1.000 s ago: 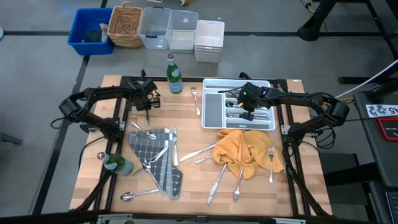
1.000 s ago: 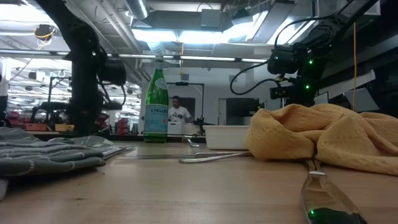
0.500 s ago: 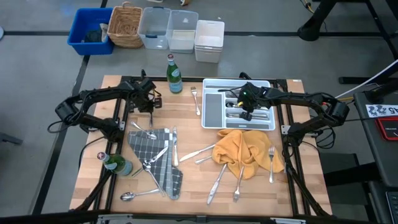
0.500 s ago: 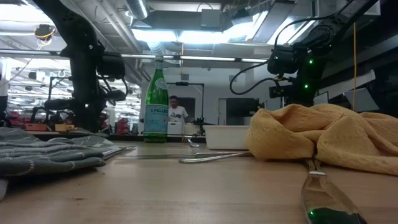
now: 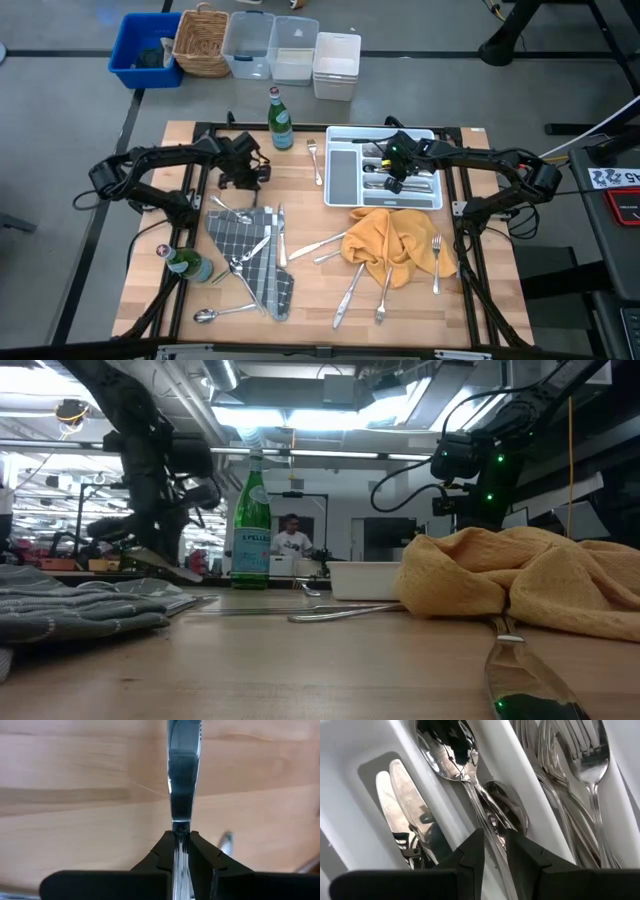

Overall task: Sort silverware
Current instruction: Put the silver knife into the cutlery tray

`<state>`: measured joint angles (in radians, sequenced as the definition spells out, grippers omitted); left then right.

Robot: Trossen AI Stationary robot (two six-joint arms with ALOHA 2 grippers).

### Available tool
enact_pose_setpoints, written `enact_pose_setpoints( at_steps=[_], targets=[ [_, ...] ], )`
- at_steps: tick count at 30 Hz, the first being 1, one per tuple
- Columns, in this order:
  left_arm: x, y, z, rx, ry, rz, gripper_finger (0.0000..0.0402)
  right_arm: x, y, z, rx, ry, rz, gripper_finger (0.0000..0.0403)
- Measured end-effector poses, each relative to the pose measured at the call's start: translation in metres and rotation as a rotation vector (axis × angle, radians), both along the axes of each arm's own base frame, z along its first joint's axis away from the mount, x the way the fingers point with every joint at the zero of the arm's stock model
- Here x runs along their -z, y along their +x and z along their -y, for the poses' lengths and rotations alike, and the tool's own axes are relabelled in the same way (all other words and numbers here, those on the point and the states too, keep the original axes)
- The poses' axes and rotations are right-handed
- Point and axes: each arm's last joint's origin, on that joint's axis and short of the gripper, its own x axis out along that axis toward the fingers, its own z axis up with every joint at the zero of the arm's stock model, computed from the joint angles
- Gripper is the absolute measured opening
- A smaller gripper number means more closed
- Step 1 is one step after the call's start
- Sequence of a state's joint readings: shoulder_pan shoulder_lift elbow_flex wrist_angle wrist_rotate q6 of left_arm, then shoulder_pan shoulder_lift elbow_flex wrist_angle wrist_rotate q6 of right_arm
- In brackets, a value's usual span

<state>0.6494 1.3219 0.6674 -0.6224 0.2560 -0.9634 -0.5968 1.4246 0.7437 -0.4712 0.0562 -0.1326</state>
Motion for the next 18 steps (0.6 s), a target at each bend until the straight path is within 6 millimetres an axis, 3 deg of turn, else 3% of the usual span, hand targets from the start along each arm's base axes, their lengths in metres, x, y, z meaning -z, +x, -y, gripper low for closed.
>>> enact_pose_setpoints(
  at_steps=[8,18],
  targets=[
    [-0.007,0.028,0.014,0.013,0.011,0.172,0.0023,-0.006,0.004,0.001,-0.006,0.008,0.027,0.0083],
    [-0.027,0.068,0.040,0.015,0.062,0.479,0.0026,-0.039,0.022,0.012,0.078,0.027,0.186,0.0083]
  ],
)
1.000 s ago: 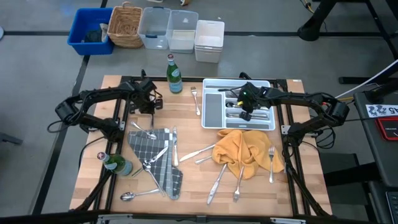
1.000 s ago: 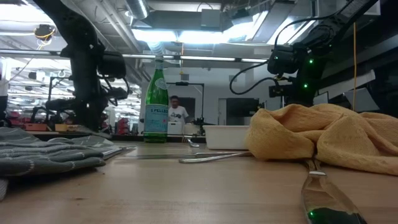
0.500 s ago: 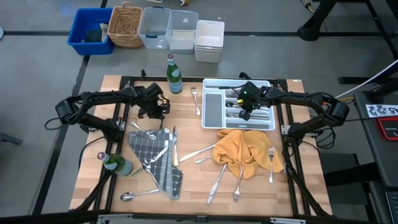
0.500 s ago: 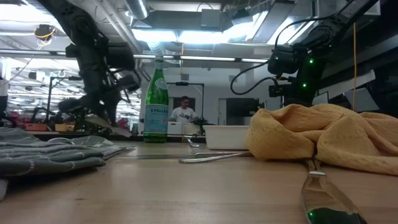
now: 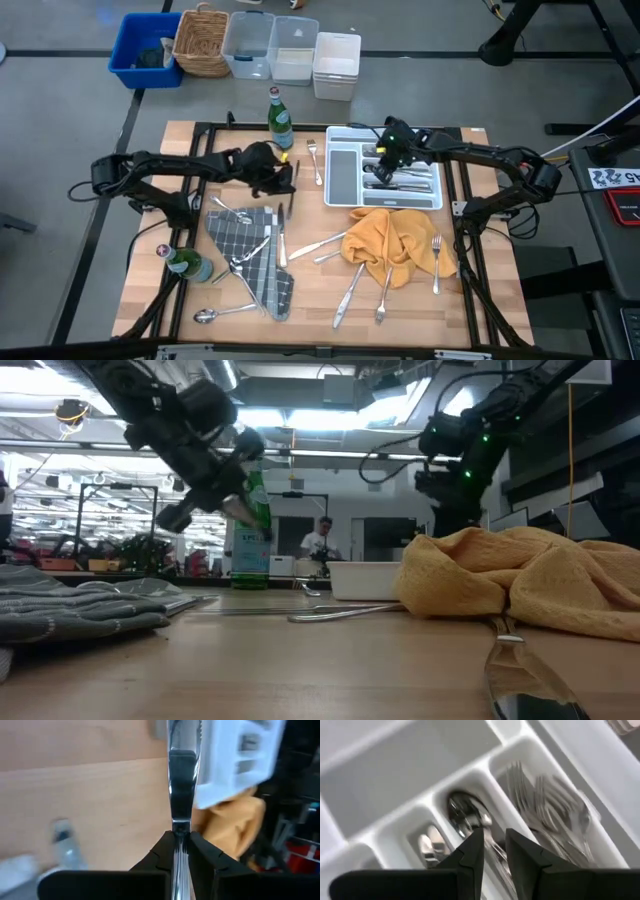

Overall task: Sort silverware
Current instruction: Put the silver knife into the cutlery tray

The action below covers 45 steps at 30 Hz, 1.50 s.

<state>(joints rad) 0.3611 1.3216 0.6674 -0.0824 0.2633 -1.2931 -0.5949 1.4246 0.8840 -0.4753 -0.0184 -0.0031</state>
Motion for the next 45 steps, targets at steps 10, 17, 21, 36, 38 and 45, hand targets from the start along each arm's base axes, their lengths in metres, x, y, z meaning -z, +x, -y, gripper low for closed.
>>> enact_pose_setpoints(
  at_steps=[10,17,21,36,38,45],
  targets=[
    [-0.016,0.021,0.024,-0.090,0.175,0.168,0.0031,-0.025,0.014,0.001,0.057,0.248,0.238,0.0083],
    [-0.016,0.033,0.026,-0.229,0.295,0.238,0.0032,-0.033,0.022,-0.002,0.047,0.460,0.405,0.0083],
    [-0.015,0.040,0.024,-0.313,0.344,0.284,0.0032,-0.038,0.031,-0.006,0.062,0.485,0.469,0.0083],
    [-0.009,0.065,0.016,-0.426,0.389,0.445,0.0033,-0.058,0.065,-0.042,-0.083,0.375,0.662,0.0083],
    [-0.013,0.072,0.015,-0.416,0.411,0.457,0.0033,-0.058,0.067,-0.046,-0.070,0.345,0.666,0.0083],
    [-0.020,0.102,0.014,-0.392,0.448,0.471,0.0033,-0.060,0.068,-0.047,-0.068,0.329,0.679,0.0083]
  ],
)
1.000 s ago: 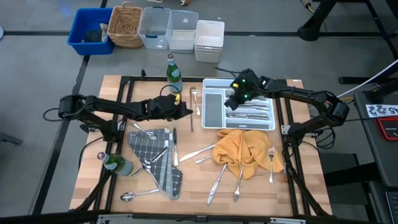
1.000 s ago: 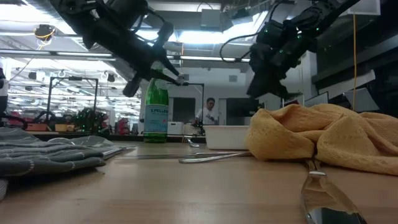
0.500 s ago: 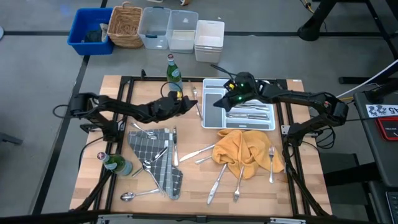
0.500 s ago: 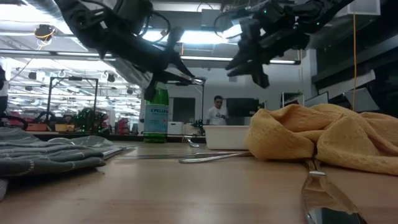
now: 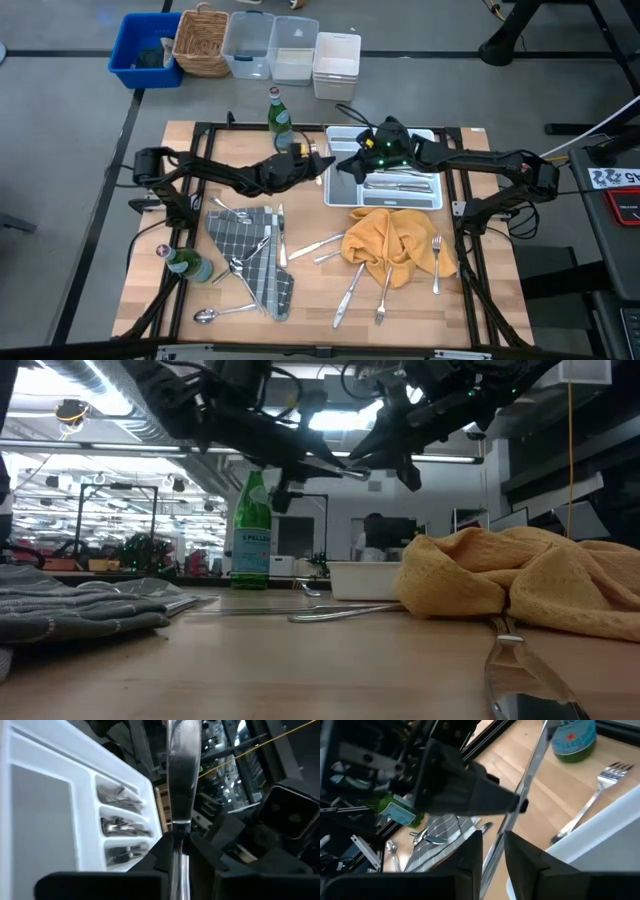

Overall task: Sort silverware
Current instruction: Put the silver knife into the cutlery tray

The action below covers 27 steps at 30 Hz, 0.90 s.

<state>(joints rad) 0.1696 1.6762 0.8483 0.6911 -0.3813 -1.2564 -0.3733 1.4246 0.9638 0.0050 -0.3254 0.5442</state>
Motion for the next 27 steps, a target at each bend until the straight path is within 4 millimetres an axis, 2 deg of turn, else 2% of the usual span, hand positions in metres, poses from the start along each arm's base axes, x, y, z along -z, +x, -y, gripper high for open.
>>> enact_pose_setpoints(
  at_steps=[7,12,27],
  targets=[
    [0.003,0.019,-0.002,-0.007,-0.013,0.001,0.0033,0.004,-0.002,0.000,0.020,0.007,-0.046,0.0083],
    [0.003,0.019,-0.001,0.005,-0.019,-0.005,0.0033,0.008,-0.005,0.000,0.050,0.011,-0.106,0.0083],
    [0.004,0.020,0.006,0.003,-0.066,0.019,0.0033,0.010,-0.006,0.000,0.095,-0.009,-0.131,0.0083]
  ],
)
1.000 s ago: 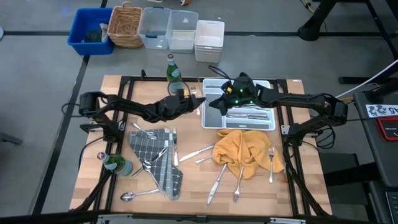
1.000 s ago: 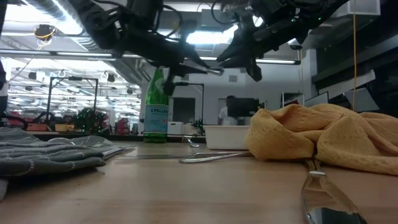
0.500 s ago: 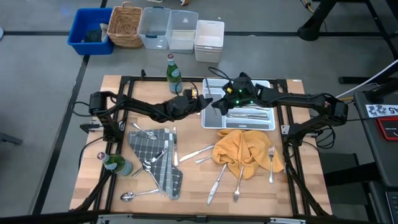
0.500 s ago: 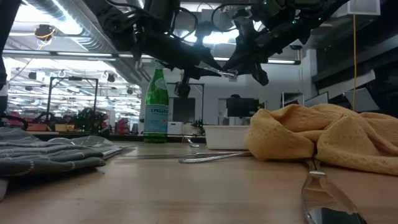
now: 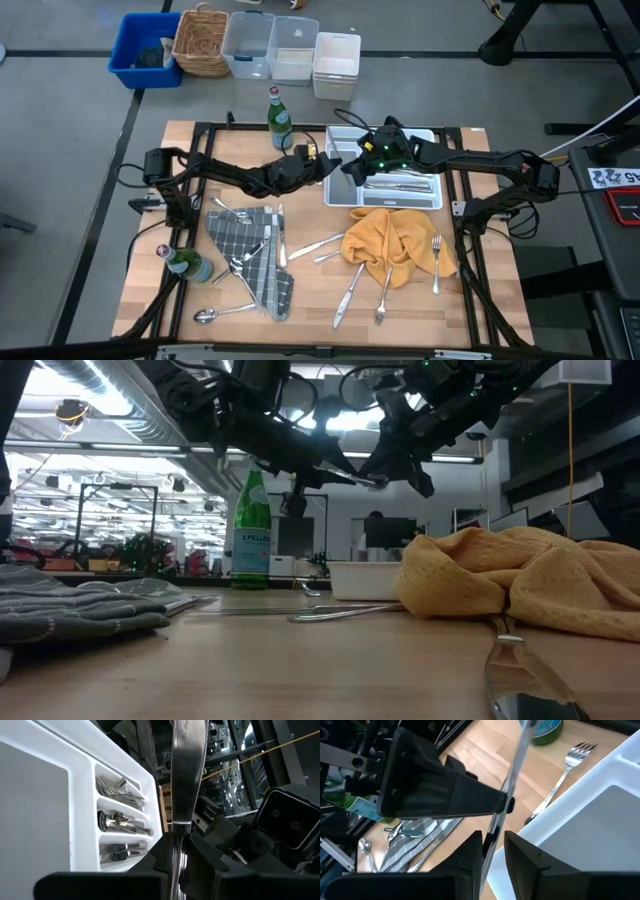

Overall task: Sort silverware
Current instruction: Put the silver knife into the cutlery tray

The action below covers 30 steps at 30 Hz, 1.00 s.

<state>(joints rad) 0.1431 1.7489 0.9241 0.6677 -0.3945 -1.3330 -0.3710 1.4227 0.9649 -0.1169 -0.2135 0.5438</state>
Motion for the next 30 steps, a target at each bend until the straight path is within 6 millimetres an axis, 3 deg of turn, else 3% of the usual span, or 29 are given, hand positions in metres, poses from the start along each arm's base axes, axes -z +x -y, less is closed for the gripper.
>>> enact_pose_setpoints(
  at_steps=[12,22,30],
  targets=[
    [-0.0002,0.0003,0.0018,-0.004,-0.033,0.023,0.0033,0.0006,-0.0004,0.0006,0.001,-0.034,-0.013,0.0081],
    [-0.0001,0.0002,0.0021,-0.003,-0.040,0.028,0.0033,0.0014,-0.0006,0.0011,-0.006,-0.058,-0.021,0.0011],
    [-0.0033,0.0008,0.0030,0.012,-0.047,0.060,0.0032,0.0028,-0.0005,0.0013,-0.004,-0.056,-0.028,0.0051]
  ],
)
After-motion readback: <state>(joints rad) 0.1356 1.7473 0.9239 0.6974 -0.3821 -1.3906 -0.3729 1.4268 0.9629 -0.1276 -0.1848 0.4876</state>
